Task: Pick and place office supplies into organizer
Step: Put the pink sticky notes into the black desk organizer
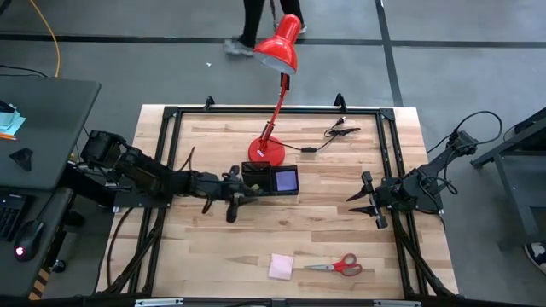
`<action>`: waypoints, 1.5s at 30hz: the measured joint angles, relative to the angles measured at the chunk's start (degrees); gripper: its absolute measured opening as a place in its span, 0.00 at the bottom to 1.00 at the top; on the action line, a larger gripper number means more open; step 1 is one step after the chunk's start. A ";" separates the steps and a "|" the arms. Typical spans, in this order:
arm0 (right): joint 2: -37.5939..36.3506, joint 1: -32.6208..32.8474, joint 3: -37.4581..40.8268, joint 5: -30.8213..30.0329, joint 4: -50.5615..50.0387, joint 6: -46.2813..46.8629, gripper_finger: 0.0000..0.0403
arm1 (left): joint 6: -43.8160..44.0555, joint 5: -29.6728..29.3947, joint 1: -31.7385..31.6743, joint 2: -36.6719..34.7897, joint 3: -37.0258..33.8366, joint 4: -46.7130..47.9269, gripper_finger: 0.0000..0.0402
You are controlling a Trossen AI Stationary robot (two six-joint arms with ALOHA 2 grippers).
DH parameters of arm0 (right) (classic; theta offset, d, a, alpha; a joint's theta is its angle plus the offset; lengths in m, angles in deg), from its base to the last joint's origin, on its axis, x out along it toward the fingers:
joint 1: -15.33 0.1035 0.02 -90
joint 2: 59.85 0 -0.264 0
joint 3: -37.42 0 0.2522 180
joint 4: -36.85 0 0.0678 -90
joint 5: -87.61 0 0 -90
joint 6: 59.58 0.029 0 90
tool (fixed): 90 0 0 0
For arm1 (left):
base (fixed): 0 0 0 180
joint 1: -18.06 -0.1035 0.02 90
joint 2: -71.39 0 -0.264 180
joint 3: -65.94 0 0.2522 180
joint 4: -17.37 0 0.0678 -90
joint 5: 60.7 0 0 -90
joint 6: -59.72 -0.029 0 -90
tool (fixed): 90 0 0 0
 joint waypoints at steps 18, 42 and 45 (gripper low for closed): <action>-0.01 0.01 0.00 0.02 0.00 0.00 0.33 | -4.43 3.99 5.58 0.09 -14.65 -31.70 0.25; 0.36 0.00 -0.01 0.18 0.02 0.00 0.33 | -6.78 -1.40 10.17 -1.68 -18.58 -28.11 0.18; 0.36 0.00 -0.01 0.20 0.00 0.00 0.33 | -8.10 -0.18 10.25 -1.66 -15.45 -21.76 0.21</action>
